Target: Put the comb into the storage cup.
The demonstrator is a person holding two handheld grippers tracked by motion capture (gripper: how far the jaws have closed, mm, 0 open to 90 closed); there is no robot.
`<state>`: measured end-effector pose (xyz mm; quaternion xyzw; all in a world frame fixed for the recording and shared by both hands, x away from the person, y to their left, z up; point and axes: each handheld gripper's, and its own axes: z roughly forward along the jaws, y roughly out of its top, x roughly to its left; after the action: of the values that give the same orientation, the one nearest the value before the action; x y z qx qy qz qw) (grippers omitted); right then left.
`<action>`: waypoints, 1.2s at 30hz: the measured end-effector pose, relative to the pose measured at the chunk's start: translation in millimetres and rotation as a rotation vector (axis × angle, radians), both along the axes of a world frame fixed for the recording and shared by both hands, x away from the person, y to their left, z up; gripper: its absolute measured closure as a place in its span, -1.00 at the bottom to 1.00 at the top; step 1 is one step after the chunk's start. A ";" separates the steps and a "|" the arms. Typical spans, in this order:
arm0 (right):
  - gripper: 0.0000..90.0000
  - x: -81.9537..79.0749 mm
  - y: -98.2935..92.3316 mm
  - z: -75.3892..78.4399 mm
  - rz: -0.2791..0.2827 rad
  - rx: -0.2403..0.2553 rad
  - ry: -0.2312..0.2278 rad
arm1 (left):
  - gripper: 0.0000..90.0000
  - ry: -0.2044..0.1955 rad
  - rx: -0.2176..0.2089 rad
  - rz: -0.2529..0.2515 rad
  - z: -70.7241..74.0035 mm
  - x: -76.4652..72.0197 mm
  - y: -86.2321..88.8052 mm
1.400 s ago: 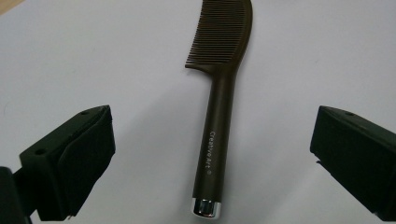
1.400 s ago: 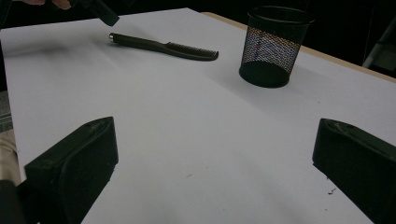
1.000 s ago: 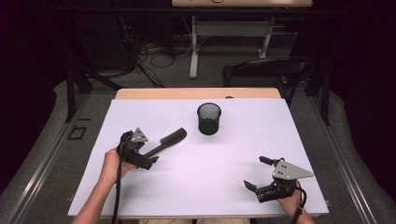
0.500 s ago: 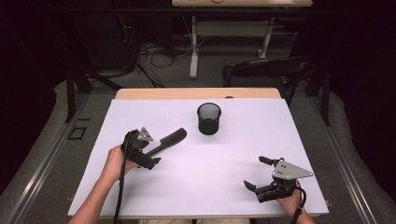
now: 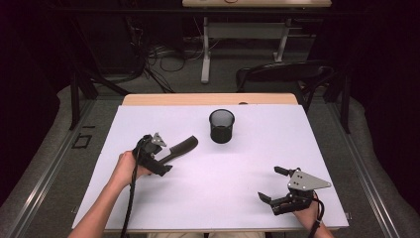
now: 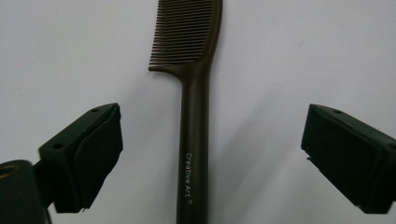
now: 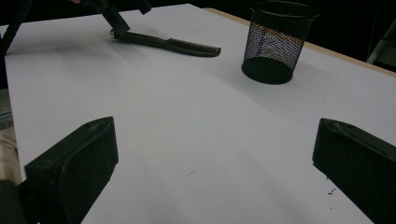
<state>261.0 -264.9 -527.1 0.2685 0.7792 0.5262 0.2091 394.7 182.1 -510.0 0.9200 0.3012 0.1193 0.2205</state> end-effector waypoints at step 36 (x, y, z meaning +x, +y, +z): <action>-1.00 -0.3 -0.2 -0.2 0.005 -0.001 0.002 | 0.45 0.211 0.186 -0.023 -12.5 42.4 -27.9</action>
<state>260.7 -265.1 -527.3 0.2671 0.7802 0.5262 0.2074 437.1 154.3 -522.5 0.9474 0.2996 0.0466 0.1030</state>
